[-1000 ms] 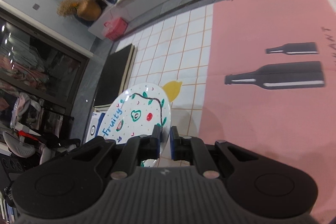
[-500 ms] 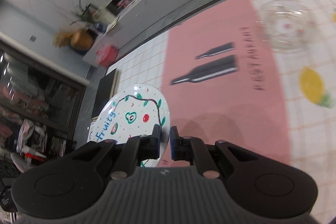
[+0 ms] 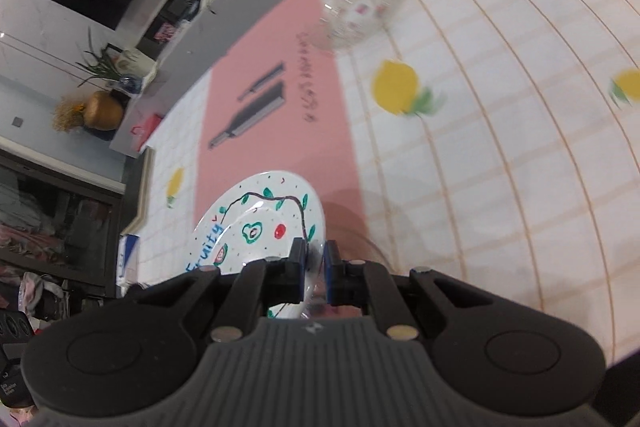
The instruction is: Organize plates and bowls
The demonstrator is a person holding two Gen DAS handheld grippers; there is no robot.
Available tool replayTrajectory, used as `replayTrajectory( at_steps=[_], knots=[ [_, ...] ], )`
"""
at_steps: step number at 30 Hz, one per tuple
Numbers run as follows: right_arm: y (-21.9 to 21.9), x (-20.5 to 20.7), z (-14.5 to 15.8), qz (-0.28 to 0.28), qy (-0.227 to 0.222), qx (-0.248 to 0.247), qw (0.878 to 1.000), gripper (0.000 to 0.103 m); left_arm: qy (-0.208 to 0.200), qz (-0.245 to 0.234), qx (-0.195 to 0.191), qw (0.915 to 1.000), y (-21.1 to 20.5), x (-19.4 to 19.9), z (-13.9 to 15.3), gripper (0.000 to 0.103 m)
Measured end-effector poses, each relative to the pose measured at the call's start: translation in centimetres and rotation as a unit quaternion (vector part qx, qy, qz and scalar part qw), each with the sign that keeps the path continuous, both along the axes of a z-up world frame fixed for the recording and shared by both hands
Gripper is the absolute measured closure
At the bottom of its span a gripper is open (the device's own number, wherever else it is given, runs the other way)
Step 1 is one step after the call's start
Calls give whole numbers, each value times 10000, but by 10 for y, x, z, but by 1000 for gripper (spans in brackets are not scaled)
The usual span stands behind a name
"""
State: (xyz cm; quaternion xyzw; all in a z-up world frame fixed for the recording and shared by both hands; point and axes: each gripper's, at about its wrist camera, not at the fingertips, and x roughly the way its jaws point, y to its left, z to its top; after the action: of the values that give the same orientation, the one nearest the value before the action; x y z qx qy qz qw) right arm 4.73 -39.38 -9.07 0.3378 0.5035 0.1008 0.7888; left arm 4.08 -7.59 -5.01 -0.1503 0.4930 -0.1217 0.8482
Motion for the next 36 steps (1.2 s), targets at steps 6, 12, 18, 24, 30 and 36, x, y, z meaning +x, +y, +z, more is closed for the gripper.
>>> replayTrajectory(
  at_steps=[6,12,18,24,30,36],
  knots=[
    [0,-15,-18,-12,164,-98,9998,96,252,-63,41,9997,-4,-11,-17,88],
    [8,-23,-22,88,162,-530,9984,96,407,-162,113,9990,-7,-16,-31,88],
    [20,-26,-23,236,102,-923,9954,95,531,-220,297,9979,-9,-18,-41,88],
    [30,-27,-21,358,-32,-1405,9894,95,589,-349,453,9966,-14,-20,-47,88],
    [39,-30,-22,457,-67,-1748,9835,94,398,-448,445,9972,-18,-20,-43,92],
    [46,-32,-20,482,-355,-2110,9757,97,375,-438,468,9972,-19,-20,-44,92]
  ],
)
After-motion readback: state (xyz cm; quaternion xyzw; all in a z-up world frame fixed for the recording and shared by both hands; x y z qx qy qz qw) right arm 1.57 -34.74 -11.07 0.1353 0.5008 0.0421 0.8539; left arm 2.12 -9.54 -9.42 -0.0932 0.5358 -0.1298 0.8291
